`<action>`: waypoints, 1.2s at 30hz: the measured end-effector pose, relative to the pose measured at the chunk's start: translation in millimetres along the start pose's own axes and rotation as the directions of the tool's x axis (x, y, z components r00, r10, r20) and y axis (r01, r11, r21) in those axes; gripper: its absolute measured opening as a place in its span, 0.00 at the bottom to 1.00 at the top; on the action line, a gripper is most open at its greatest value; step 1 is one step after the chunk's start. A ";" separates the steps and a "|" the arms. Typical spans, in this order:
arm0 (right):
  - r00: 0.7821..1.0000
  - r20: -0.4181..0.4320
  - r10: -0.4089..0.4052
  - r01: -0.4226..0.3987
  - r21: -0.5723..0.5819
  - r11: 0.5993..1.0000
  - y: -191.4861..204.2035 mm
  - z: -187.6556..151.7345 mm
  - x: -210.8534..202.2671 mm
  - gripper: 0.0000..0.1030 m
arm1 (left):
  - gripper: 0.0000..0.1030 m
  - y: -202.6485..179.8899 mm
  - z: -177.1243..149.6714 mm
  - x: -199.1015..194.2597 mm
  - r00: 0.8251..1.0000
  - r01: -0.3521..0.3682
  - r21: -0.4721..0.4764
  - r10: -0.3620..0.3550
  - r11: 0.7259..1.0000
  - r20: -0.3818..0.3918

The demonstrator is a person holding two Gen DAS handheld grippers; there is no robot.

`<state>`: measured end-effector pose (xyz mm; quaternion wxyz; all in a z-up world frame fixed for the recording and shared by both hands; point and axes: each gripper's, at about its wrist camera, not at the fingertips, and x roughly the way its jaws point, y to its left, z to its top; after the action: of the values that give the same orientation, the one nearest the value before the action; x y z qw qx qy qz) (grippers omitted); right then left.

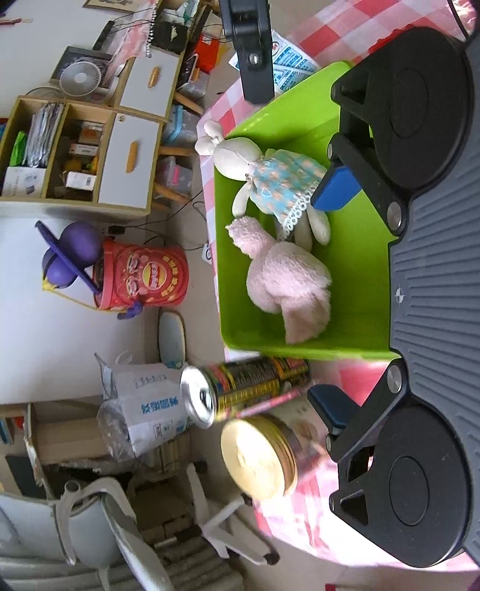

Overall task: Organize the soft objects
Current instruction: 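Grasp the plush hamburger with the left tool while the right tool grasps the Santa plush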

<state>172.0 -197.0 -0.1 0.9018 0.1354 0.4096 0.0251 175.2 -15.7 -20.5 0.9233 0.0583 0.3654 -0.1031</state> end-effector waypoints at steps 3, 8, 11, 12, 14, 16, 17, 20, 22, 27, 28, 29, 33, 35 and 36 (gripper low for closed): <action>1.000 0.003 0.007 -0.007 -0.001 1.000 0.0 -6.6 -15.4 0.74 | 0.95 6.2 -5.6 -18.0 1.000 -0.006 -0.016 0.006 1.000 0.006; 1.000 0.004 0.006 -0.006 -0.016 1.000 2.4 -21.4 -37.3 0.78 | 0.95 15.8 -18.5 -42.0 1.000 -0.029 -0.046 0.028 0.999 -0.014; 1.000 -0.006 0.009 -0.009 -0.022 1.000 2.9 -31.8 -47.4 0.79 | 0.95 21.7 -27.3 -52.9 0.999 -0.040 -0.081 0.037 0.996 -0.040; 1.000 -0.008 0.008 -0.009 -0.026 1.000 3.5 -36.4 -50.6 0.79 | 0.95 23.4 -30.6 -56.6 0.998 -0.045 -0.092 0.041 0.995 -0.051; 1.000 -0.014 0.003 -0.004 -0.028 1.000 4.5 -45.9 -56.9 0.80 | 0.95 27.9 -39.5 -64.2 0.996 -0.053 -0.112 0.045 0.992 -0.074; 1.000 -0.022 -0.001 0.000 -0.024 1.000 5.2 -52.9 -61.2 0.80 | 0.95 29.3 -47.8 -69.9 0.994 -0.059 -0.126 0.047 0.990 -0.096; 1.000 -0.028 -0.004 0.003 -0.022 1.000 5.5 -56.7 -62.8 0.80 | 0.95 29.5 -52.6 -72.4 0.993 -0.062 -0.133 0.049 0.989 -0.106; 0.999 -0.047 -0.007 0.006 -0.013 1.000 5.9 -70.4 -65.9 0.81 | 0.95 29.0 -65.8 -77.6 0.989 -0.074 -0.147 0.054 0.986 -0.137; 0.999 -0.051 -0.002 0.002 -0.009 1.000 4.7 -78.8 -66.9 0.81 | 0.95 30.2 -75.8 -80.7 0.987 -0.074 -0.163 0.049 0.984 -0.151; 0.994 -0.102 -0.030 0.036 0.057 0.998 -0.8 -98.9 -61.2 0.81 | 0.95 34.4 -94.4 -82.0 0.972 -0.126 -0.245 0.070 0.961 -0.224; 0.993 -0.117 -0.028 0.036 0.065 0.997 -1.6 -100.6 -58.8 0.81 | 0.95 34.8 -96.6 -81.6 0.971 -0.124 -0.263 0.063 0.957 -0.231; 0.991 -0.128 -0.025 0.035 0.077 0.996 -2.7 -102.3 -55.8 0.81 | 0.95 33.9 -98.7 -81.6 0.970 -0.127 -0.269 0.063 0.955 -0.235; 0.983 -0.180 -0.039 0.066 0.147 0.987 -9.3 -111.9 -41.3 0.81 | 0.95 30.2 -106.8 -74.2 0.959 -0.156 -0.256 0.084 0.954 -0.270; 0.976 -0.214 -0.040 0.078 0.169 0.983 -11.5 -116.3 -32.3 0.81 | 0.95 30.1 -110.6 -70.2 0.955 -0.162 -0.261 0.084 0.952 -0.285; 0.974 -0.224 -0.041 0.083 0.178 0.981 -12.3 -118.7 -28.4 0.81 | 0.95 29.9 -111.8 -68.3 0.953 -0.166 -0.266 0.086 0.950 -0.291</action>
<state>64.0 -186.7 -57.1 0.8348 0.2027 0.5112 -0.0269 59.5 43.8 -53.8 0.8667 -0.0392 0.4969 0.0199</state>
